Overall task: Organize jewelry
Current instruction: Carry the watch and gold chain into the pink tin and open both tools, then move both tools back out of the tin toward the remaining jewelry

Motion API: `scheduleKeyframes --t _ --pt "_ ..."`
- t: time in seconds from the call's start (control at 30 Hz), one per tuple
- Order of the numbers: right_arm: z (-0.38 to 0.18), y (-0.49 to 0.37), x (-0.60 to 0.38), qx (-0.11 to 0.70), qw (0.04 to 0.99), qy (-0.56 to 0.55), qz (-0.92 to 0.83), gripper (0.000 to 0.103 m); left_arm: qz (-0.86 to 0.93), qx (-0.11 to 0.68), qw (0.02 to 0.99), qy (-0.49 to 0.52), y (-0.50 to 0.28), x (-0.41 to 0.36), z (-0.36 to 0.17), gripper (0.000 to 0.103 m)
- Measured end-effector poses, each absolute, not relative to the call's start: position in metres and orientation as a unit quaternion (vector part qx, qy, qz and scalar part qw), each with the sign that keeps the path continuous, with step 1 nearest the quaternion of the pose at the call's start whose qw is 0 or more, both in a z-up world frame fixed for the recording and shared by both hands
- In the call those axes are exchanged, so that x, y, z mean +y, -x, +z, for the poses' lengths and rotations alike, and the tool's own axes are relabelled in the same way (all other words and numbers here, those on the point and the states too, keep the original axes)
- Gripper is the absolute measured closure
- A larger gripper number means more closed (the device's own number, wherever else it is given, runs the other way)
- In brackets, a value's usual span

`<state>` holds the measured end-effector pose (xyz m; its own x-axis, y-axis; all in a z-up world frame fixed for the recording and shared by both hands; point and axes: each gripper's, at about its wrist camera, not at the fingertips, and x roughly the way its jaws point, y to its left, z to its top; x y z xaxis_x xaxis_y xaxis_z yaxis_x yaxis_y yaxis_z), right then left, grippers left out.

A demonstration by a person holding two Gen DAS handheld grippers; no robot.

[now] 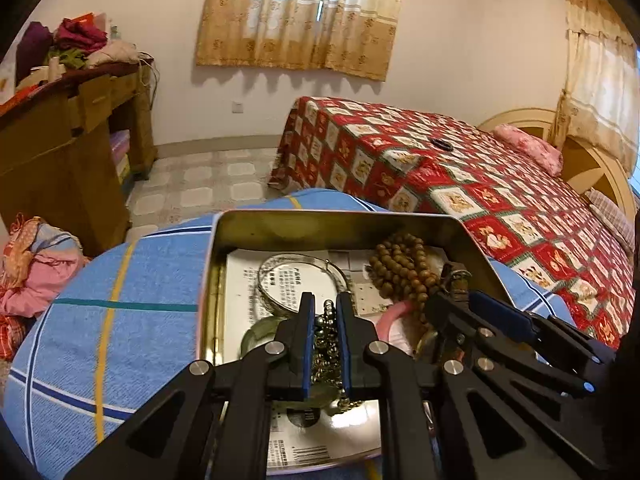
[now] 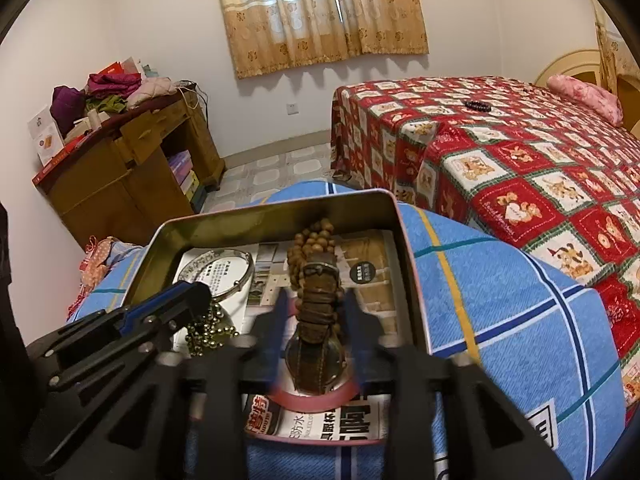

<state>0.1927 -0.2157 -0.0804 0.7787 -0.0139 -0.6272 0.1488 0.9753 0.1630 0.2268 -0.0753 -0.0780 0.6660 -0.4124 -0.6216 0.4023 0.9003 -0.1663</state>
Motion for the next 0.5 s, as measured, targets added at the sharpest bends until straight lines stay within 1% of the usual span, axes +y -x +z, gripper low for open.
scheduleKeyframes --t 0.03,0.17,0.23,0.3,0.37,0.4,0.47,0.5 --pt "-0.081 -0.193 -0.215 0.330 0.938 -0.101 -0.045 0.055 -0.220 0.341 0.914 0.008 -0.226 -0.075 -0.077 0.093" --pt "-0.078 -0.192 -0.215 0.325 0.939 -0.100 -0.048 0.053 -0.201 0.331 0.922 -0.007 -0.225 -0.077 -0.074 0.092" --pt "-0.076 -0.192 -0.215 0.320 0.941 -0.095 -0.056 0.046 -0.188 0.329 0.925 -0.013 -0.225 -0.077 -0.074 0.092" --pt "-0.074 -0.189 -0.216 0.312 0.943 -0.100 -0.052 0.043 -0.177 0.332 0.927 -0.016 -0.227 -0.076 -0.074 0.091" --pt "-0.071 -0.187 -0.217 0.306 0.945 -0.103 -0.056 0.036 -0.172 0.333 0.927 -0.016 -0.228 -0.074 -0.072 0.089" --pt "-0.070 -0.186 -0.219 0.302 0.946 -0.104 -0.061 0.031 -0.173 0.333 0.927 -0.013 -0.227 -0.072 -0.069 0.087" --pt "-0.065 -0.181 -0.221 0.290 0.948 -0.116 -0.055 0.028 -0.174 0.330 0.928 -0.010 -0.222 -0.068 -0.064 0.080" --pt "-0.063 -0.180 -0.221 0.286 0.949 -0.118 -0.056 0.026 -0.170 0.329 0.929 -0.013 -0.220 -0.064 -0.060 0.072"
